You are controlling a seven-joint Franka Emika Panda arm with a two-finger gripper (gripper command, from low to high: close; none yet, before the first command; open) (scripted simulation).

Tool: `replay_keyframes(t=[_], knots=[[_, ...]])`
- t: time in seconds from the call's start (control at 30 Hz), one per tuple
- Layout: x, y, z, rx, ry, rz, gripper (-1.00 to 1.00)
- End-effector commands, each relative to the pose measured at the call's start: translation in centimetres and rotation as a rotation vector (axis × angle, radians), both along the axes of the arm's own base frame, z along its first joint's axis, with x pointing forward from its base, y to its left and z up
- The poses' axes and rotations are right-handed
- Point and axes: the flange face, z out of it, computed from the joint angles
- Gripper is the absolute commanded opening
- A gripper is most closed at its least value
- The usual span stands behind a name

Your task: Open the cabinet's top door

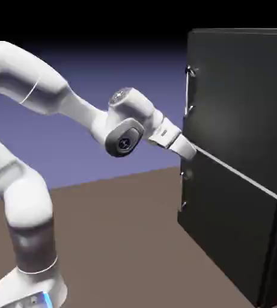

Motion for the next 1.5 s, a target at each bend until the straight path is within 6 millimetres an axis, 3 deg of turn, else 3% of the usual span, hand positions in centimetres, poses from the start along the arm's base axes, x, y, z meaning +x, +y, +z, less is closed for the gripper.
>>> replay_keyframes(t=[0.0, 0.37, 0.77, 1.13, 1.47], knots=[[-0.2, -0.2, 0.8, 0.008, -0.016, -0.013, 0.0], [-3.0, -1.2, 8.2, 0.08, -0.194, -0.116, 0.0], [-6.0, 1.5, 12.9, 0.114, -0.393, -0.148, 0.0], [-6.2, 6.2, 13.4, 0.093, -0.559, -0.119, 0.0], [-3.5, 10.3, 10.3, 0.035, -0.683, -0.068, 0.0]])
